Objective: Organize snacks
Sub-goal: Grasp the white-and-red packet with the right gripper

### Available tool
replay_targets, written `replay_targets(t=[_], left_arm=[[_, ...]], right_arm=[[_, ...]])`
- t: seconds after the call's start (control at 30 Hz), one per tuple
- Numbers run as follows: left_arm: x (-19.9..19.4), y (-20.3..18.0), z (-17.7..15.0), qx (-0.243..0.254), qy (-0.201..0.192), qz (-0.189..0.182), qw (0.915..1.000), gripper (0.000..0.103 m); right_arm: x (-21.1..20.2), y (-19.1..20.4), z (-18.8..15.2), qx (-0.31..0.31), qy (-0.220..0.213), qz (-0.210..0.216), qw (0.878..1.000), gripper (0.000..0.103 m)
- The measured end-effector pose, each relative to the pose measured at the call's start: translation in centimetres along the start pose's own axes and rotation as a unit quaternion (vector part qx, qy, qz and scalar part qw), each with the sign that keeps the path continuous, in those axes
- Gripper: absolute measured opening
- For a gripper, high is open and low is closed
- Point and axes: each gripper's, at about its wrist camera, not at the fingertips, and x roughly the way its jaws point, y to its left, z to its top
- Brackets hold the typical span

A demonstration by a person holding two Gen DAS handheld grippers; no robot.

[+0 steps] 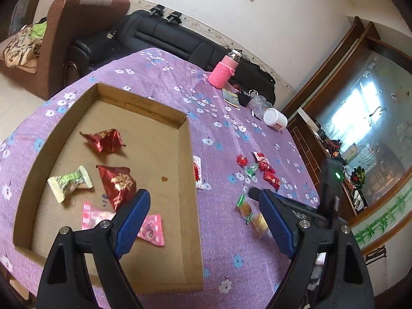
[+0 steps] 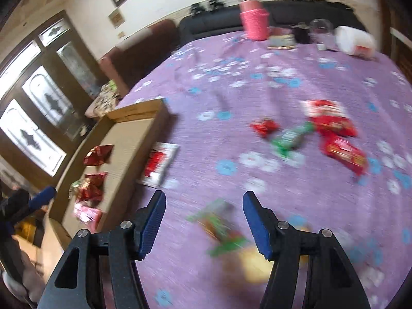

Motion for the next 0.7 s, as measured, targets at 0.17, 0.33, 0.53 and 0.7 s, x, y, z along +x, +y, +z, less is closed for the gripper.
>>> replay_targets(t=[0.17, 0.33, 0.53, 0.7], left_arm=[[-1.5, 1.7, -0.8, -0.018, -0.004, 0.025, 0.9995, 0.086], [-1.9, 3.1, -1.2, -0.017, -0.003, 0.043, 0.9989, 0.086], [-0.7, 3.3, -1.2, -0.022, 0.007, 0.033, 0.9992, 0.086], [-0.2, 2.5, -1.6, -0.02, 0.01, 0.026, 0.9994, 0.086]], right_arm=[[5.1, 2.9, 3.2, -0.002, 0.028, 0.015, 0.999, 0.064], [8.9, 4.9, 4.2, -0.035, 0.056, 0.001, 0.998, 0.064], [9.5, 6.1, 3.6, -0.073, 0.042, -0.023, 0.996, 0.064], [9.6, 8.6, 1.9, -0.152, 0.042, -0.113, 0.981, 0.035]])
